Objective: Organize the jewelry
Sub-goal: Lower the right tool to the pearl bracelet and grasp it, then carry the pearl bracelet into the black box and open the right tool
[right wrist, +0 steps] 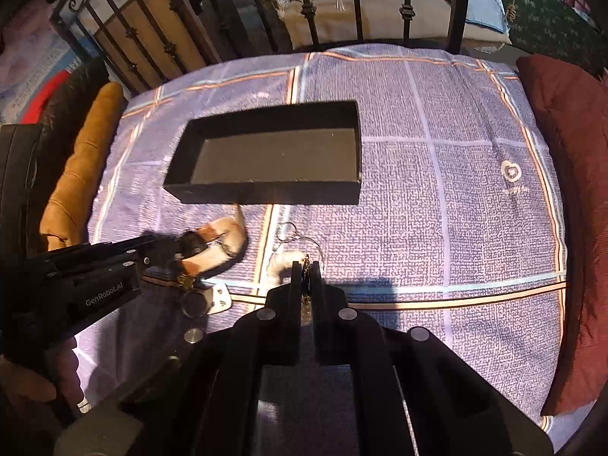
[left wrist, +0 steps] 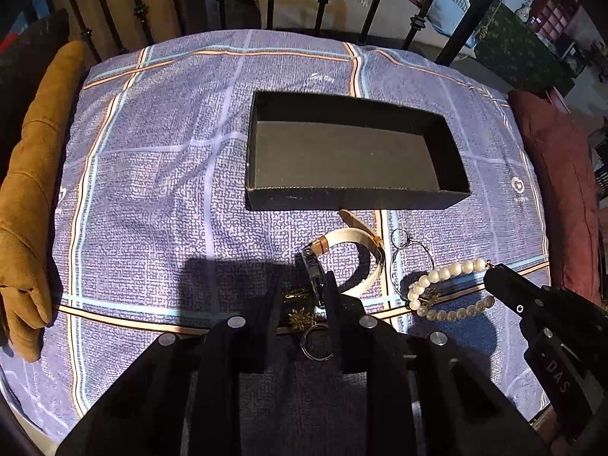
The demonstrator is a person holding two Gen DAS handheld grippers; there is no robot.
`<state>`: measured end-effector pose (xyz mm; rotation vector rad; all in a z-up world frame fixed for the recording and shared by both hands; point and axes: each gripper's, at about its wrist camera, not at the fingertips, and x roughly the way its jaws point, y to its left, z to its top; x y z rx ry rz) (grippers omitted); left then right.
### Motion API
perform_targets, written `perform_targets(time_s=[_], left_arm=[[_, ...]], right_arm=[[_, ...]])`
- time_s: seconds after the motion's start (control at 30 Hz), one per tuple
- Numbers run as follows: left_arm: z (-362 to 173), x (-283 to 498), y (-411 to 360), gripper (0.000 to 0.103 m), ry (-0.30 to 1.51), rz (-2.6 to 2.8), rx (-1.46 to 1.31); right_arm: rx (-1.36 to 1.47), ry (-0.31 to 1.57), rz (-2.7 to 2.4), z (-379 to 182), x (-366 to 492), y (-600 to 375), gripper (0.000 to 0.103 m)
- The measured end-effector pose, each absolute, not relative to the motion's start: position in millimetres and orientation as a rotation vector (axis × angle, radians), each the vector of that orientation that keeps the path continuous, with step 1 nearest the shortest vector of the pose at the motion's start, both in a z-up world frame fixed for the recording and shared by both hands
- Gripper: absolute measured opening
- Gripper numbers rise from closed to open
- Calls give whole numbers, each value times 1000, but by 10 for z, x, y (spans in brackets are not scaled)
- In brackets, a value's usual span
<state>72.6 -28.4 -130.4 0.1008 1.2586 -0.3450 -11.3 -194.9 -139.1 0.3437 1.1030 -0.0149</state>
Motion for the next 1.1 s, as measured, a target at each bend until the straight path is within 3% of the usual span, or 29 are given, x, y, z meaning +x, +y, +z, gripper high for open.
perform_targets(time_s=[0.2, 0.37, 1.1], left_arm=[[-1095, 712, -296, 21, 1238, -362, 103], [-966, 687, -358, 8, 1229, -392, 93], [-664, 1039, -555, 1, 1190, -398, 127]], right_arm=[[336, 1071, 1, -1179, -139, -1899, 5], [320, 1039, -2, -975, -211, -1873, 5], [301, 928, -25, -492, 259, -2006, 5]])
